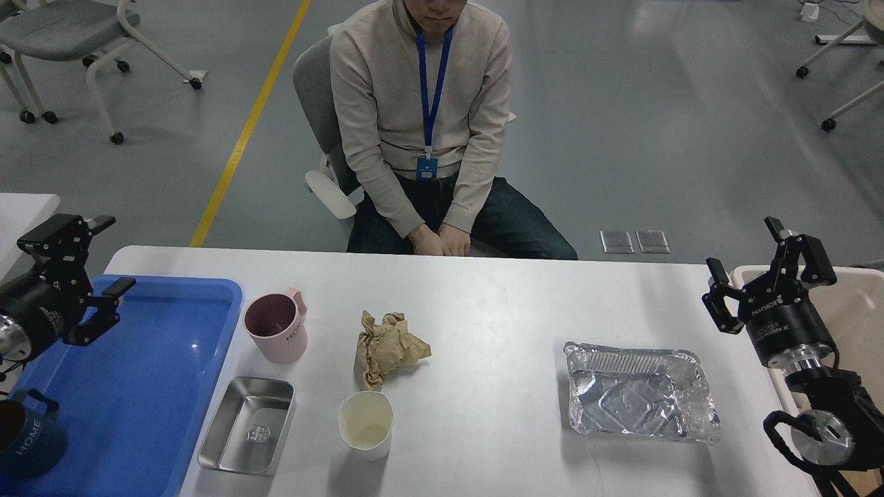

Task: Tidy desktop
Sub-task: 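Move the left gripper over the blue tray toward the pink mug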

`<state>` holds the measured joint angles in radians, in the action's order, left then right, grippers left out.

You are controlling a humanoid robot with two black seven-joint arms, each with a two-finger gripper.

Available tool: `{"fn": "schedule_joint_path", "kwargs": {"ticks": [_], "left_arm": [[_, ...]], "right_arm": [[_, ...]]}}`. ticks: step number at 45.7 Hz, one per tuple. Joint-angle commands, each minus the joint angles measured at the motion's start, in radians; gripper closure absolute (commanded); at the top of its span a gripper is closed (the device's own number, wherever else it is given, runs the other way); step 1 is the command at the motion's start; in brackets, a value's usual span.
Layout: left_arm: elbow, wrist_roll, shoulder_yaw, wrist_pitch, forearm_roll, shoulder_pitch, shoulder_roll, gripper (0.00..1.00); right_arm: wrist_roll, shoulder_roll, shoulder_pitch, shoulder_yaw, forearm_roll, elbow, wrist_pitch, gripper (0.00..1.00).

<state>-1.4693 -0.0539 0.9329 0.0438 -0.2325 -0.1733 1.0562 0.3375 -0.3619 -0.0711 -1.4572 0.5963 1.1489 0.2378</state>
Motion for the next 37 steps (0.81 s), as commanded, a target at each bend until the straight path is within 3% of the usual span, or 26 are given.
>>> {"fn": "schedule_joint_path", "kwargs": {"ticks": [1, 20, 37], "left_arm": [[-0.040, -0.001, -0.032, 0.007, -0.019, 0.001, 0.088, 0.04], [-0.103, -0.004, -0.062, 0.048, -0.129, 0.014, 0.264, 0.04], [-0.088, 0.008, -0.106, 0.048, -0.146, 0.009, 0.200, 0.04]], "right_arm": [[0.000, 0.000, 0.001, 0.003, 0.000, 0.002, 0.000, 0.00], [0.000, -0.034, 0.007, 0.003, 0.000, 0.003, 0.000, 0.00], [0.000, -0.034, 0.014, 0.003, 0.000, 0.002, 0.001, 0.00]]}}
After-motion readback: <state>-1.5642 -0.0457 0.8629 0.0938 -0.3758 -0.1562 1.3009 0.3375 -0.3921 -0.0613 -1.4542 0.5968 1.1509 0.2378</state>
